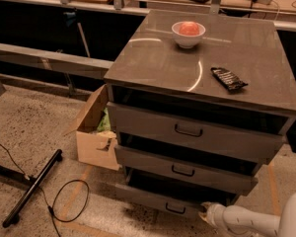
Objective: Open bottom drawer
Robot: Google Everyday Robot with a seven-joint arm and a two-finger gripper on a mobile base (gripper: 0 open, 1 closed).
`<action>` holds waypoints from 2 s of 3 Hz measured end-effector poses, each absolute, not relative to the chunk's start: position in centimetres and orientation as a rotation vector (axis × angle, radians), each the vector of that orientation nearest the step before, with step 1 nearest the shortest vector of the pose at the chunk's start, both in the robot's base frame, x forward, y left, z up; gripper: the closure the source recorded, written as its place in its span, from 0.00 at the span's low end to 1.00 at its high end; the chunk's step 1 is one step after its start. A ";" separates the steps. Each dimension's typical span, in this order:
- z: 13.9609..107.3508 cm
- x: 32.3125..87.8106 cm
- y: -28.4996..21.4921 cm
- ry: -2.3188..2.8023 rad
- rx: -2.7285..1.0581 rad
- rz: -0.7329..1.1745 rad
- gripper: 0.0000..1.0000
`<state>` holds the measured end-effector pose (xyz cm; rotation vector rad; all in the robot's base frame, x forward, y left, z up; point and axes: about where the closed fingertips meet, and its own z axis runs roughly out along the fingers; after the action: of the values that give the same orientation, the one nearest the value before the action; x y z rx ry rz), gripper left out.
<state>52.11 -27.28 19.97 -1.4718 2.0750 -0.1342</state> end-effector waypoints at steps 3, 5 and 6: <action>23.0 47.6 -23.7 2.191 -1.562 0.257 0.14; 24.3 47.4 -22.4 2.202 -1.515 0.304 0.29; 25.4 49.2 -22.8 2.173 -1.468 0.205 0.42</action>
Offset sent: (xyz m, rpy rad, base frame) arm -0.0545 0.0397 0.0438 0.1628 0.3419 0.0931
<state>49.17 -22.80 25.40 -1.4683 2.1732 0.2052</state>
